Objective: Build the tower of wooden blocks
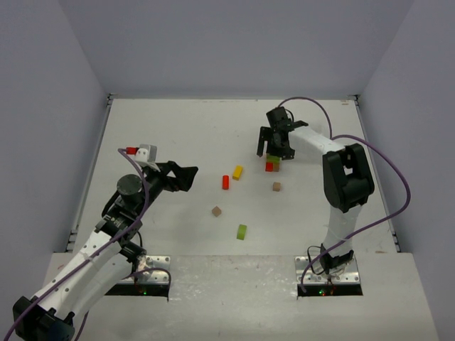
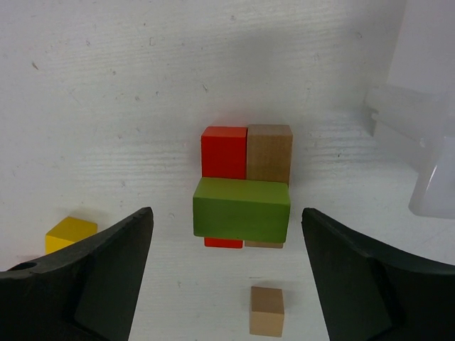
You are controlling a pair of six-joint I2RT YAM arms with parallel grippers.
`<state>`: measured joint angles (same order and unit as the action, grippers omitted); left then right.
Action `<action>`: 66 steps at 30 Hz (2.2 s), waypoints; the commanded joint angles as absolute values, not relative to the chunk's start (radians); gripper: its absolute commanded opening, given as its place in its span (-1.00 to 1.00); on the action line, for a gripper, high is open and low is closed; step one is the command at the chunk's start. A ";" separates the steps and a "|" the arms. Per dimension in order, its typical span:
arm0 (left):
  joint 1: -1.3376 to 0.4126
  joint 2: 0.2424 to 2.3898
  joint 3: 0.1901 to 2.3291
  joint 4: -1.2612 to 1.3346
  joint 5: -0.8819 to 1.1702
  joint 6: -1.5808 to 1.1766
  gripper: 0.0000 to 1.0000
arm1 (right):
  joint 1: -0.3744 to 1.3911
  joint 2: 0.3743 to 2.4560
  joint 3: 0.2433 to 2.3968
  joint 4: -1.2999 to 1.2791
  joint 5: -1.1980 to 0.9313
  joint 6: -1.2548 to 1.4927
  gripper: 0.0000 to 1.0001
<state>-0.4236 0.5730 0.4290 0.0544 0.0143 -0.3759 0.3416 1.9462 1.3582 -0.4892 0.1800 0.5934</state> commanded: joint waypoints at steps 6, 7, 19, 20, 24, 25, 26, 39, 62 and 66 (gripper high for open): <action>-0.416 0.637 0.443 0.071 -0.007 -0.400 1.00 | 0.335 1.688 1.307 -0.474 0.106 0.446 0.97; -0.416 0.647 0.445 0.071 -0.024 -0.407 1.00 | 0.336 1.629 1.259 -0.466 0.082 0.440 0.97; -0.416 0.601 0.346 -0.061 -0.152 -0.603 1.00 | 0.336 1.008 0.497 -0.290 0.031 0.567 0.97; -0.416 0.586 0.335 -0.067 -0.131 -0.605 1.00 | 0.336 0.953 0.472 -0.285 0.022 0.572 0.97; -0.417 0.557 0.310 -0.075 -0.088 -0.635 1.00 | 0.336 0.879 0.433 -0.264 0.027 0.575 0.97; -0.416 0.563 0.312 -0.080 -0.087 -0.638 1.00 | 0.336 0.881 0.431 -0.262 0.038 0.577 0.97; -0.417 0.571 0.316 -0.088 -0.089 -0.641 1.00 | 0.336 0.882 0.428 -0.261 0.040 0.578 0.97; -0.419 0.651 0.303 -0.123 -0.008 -0.731 1.00 | 0.336 0.904 0.381 -0.163 -0.043 0.565 0.97; -0.601 1.616 1.019 -0.059 0.097 -0.383 1.00 | 0.335 0.892 0.358 -0.198 0.086 0.584 0.97; -0.616 1.790 1.171 -0.102 0.139 -0.336 1.00 | 0.336 0.876 0.355 -0.202 0.102 0.584 0.97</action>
<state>-0.5955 1.6772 1.0647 -0.0658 0.0647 -0.4265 0.3405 0.9020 0.3559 -0.2105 0.0533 0.5750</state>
